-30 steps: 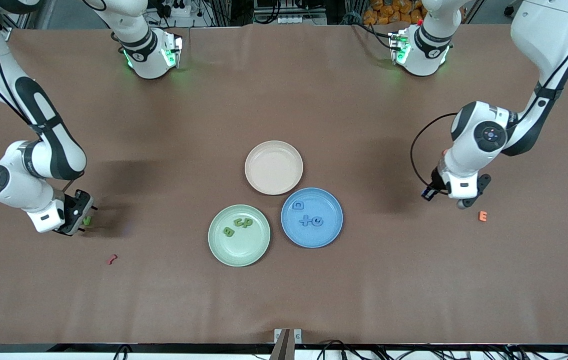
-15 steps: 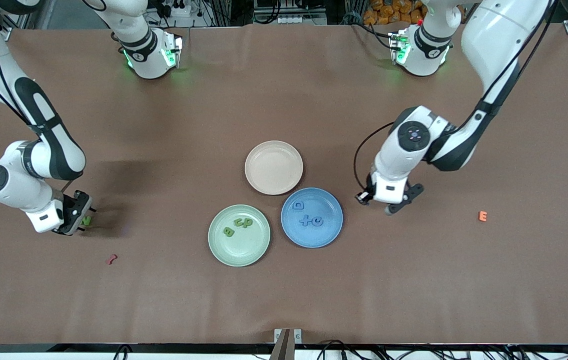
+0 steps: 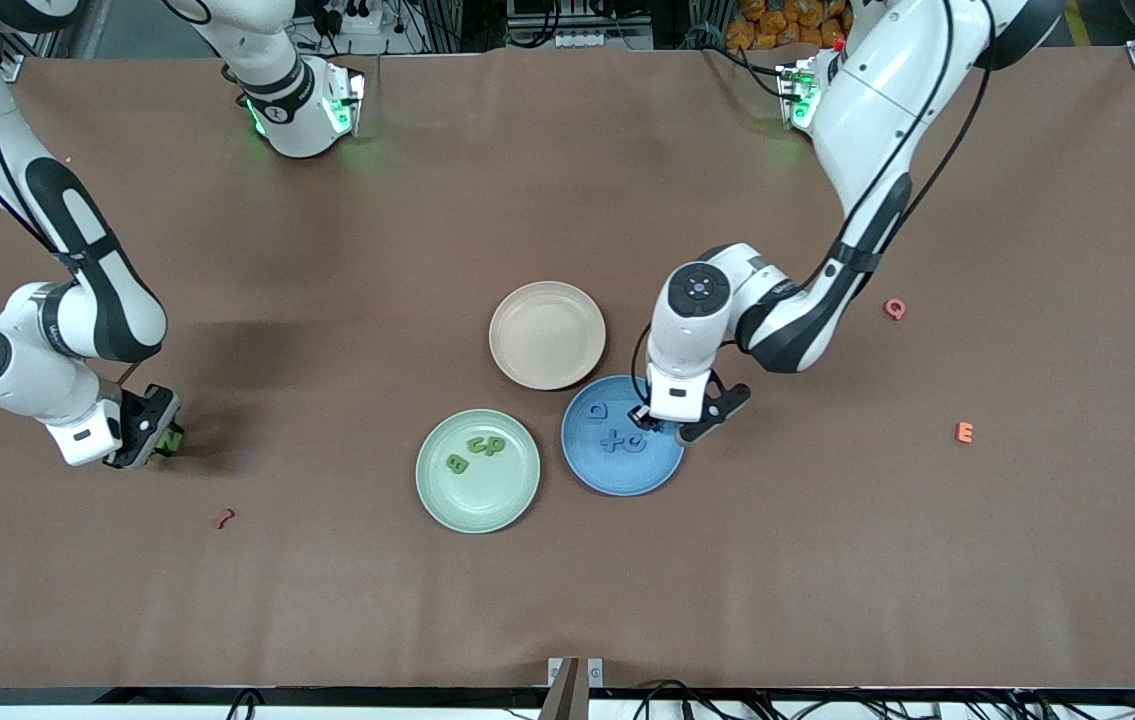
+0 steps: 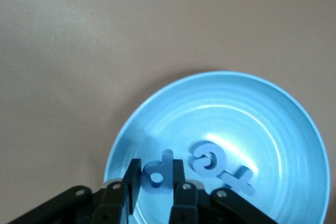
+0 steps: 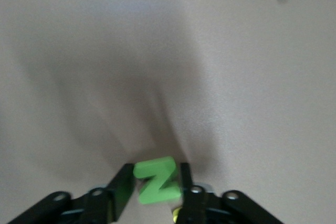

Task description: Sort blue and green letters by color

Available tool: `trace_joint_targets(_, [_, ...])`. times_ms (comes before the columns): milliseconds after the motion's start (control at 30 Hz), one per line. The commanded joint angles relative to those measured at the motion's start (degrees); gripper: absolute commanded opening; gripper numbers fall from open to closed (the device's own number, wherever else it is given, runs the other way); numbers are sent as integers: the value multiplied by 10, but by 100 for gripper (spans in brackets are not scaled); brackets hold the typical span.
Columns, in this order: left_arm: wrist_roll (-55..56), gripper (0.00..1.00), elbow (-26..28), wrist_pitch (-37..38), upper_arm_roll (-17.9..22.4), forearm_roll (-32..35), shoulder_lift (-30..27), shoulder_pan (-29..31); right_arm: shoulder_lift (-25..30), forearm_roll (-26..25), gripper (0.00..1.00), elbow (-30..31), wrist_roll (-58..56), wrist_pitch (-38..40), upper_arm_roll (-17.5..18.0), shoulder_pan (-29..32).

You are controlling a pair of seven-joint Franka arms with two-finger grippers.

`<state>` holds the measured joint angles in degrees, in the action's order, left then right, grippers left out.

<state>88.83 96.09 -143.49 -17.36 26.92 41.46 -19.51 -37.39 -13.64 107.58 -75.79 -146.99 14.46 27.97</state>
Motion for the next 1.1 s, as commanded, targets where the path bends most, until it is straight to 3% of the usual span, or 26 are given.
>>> trace_joint_targets(0, [-5,94,-13,10,7,22,-2,7,-14,-12,20,-6,-8,-7,7,10])
trace_joint_targets(33, [-11,100,-13,10,7,22,-2,7,-14,-12,15,-8,-8,-7,7,10])
trace_joint_targets(167, [-28,100,-10,11,7,22,-5,12,-15,-11,3,-11,-6,-6,7,9])
trace_joint_targets(333, [-50,100,3,16,7,22,-17,24,-13,-10,0,-16,1,-1,7,8])
trace_joint_targets(500, [-138,100,48,16,5,20,-55,68,-8,-1,0,-26,7,18,13,2])
trace_joint_targets(767, [-247,100,117,17,-11,15,-109,139,-8,5,0,-96,86,144,48,-6])
trace_joint_targets(900, [-304,100,139,23,-38,13,-121,201,-5,5,0,-112,136,185,75,-6])
trace_joint_targets(1067, [-339,100,163,36,-121,11,-126,302,-4,5,0,-132,216,221,115,-8])
